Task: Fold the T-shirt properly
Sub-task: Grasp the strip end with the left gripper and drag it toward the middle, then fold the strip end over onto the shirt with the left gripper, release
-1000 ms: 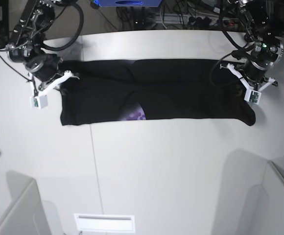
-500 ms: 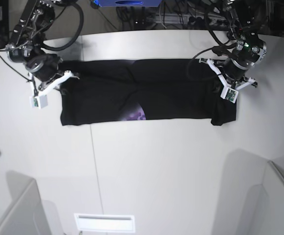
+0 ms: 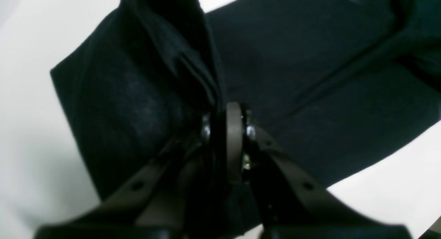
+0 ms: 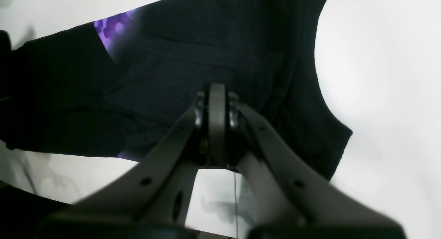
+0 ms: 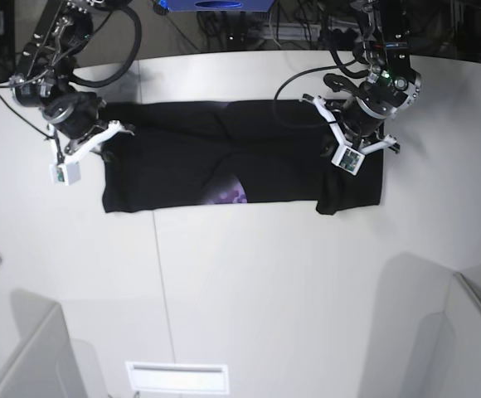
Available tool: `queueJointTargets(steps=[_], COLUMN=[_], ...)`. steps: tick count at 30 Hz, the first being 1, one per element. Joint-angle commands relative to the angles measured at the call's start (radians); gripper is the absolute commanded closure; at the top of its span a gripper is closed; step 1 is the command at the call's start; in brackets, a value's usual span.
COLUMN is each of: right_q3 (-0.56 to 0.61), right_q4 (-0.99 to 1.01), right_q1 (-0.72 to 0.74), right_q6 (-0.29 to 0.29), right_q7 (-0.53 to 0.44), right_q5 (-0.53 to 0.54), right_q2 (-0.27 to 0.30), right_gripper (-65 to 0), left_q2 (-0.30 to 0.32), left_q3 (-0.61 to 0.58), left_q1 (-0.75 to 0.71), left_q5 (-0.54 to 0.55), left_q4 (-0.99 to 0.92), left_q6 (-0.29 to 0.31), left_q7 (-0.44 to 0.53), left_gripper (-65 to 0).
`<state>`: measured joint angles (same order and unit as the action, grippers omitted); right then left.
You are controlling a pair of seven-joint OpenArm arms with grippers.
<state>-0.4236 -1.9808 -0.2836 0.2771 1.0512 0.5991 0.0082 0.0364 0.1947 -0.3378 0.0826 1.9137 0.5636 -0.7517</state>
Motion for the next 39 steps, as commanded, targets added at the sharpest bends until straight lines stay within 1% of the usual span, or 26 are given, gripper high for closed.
queueJointTargets(steps=[1,3,7,9,20,24,29,32,35,39], right_q3=[-0.004,-0.004,-0.004,-0.004,-0.004,-0.004,-0.004,-0.004,-0.004,-0.004], right_q4=[-0.007,0.002,0.015,0.015,0.015,0.015,0.015,0.015,0.015,0.015], right_q1=[0.005,0.007,0.007,0.007,0.007,0.007,0.007,0.007,0.007,0.007], right_q6=[0.003,0.003,0.003,0.003,0.003,0.003,0.003,0.003,0.003,0.003], right_q7=[-0.019,-0.019,-0.021,-0.022,-0.022,-0.022,-0.024,-0.022,-0.021,-0.021], right_q5=[0.014,0.014,0.014,0.014,0.014,0.014,0.014,0.014,0.014,0.014], right_q2=[0.008,0.008,0.008,0.008,0.008,0.008,0.008,0.008,0.008,0.008], right_gripper=[0.0,0.0,0.0,0.0,0.0,0.0,0.0,0.0,0.0,0.0], left_q2=[0.001,0.001,0.001,0.001,0.0,-0.003,-0.022,-0.043,-0.048,-0.048], left_q3=[-0.01,-0.024,-0.067,-0.091,-0.228,-0.229,-0.231,-0.231,-0.231,-0.232], left_q1=[0.003,-0.004,-0.01,-0.01,-0.001,0.003,0.022,0.032,0.05,0.062], left_q5=[0.01,0.01,0.015,0.015,0.016,0.016,0.016,0.012,0.016,0.016], left_q4=[0.022,0.022,0.022,0.022,0.017,0.016,0.013,0.013,0.013,0.013], left_q6=[-0.003,-0.004,-0.04,-0.047,-0.129,-0.129,-0.129,-0.129,-0.129,-0.129], left_q7=[0.021,0.021,0.021,0.021,0.021,0.021,0.019,0.016,-0.05,-0.064], left_gripper=[0.0,0.0,0.0,0.0,0.0,0.0,0.0,0.0,0.0,0.0])
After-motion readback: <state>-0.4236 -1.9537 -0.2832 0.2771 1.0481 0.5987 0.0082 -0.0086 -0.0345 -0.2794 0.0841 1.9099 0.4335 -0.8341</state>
